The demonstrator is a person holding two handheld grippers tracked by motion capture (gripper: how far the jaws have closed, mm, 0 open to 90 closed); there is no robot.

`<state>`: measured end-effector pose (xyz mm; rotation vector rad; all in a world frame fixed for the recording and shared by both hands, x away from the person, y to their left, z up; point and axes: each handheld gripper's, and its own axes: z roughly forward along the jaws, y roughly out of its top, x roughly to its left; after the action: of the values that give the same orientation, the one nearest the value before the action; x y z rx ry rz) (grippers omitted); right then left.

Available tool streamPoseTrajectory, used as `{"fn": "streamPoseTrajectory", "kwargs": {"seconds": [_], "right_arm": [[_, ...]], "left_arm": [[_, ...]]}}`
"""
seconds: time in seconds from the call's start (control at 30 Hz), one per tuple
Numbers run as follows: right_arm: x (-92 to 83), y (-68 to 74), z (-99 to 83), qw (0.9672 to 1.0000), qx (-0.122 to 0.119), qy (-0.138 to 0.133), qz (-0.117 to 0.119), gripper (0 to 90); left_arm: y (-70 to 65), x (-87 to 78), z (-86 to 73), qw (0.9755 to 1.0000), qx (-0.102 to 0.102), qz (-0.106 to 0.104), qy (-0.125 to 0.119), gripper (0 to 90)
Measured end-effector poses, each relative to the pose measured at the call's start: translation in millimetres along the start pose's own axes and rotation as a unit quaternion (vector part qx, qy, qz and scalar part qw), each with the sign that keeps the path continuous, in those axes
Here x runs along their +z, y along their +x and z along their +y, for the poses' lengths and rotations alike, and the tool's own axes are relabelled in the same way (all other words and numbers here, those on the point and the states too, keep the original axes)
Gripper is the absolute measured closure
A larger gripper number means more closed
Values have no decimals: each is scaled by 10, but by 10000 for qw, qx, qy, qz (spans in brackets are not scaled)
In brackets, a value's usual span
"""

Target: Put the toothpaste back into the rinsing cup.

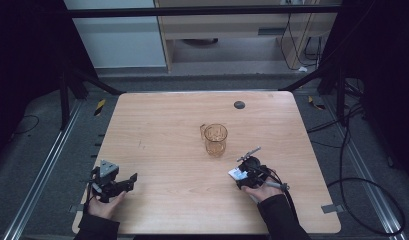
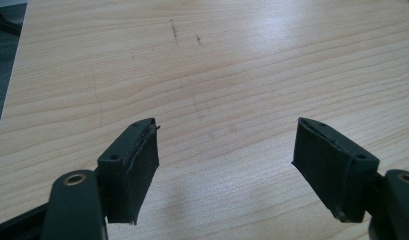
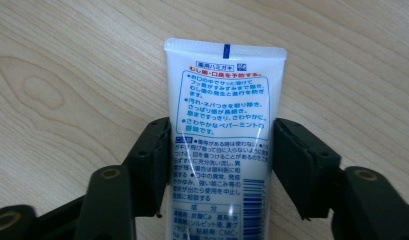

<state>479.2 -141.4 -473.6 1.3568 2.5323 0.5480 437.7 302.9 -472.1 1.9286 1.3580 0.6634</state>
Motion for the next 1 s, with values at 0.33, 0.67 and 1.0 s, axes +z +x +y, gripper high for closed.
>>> {"fn": "streamPoseTrajectory", "kwargs": {"seconds": [0.33, 0.67, 1.0], "right_arm": [[-370, -85, 54, 9985, 158, -486, 207, 870], [-188, -30, 2, 9985, 193, -499, 71, 483], [-26, -31, -3, 9995, 232, -226, -22, 351]], "left_arm": [[-7, 2, 1, 10000, 0, -3, 6, 249], [-1, 3, 1, 10000, -3, 0, 6, 249], [-1, 2, 1, 10000, -1, -1, 4, 249]]}}
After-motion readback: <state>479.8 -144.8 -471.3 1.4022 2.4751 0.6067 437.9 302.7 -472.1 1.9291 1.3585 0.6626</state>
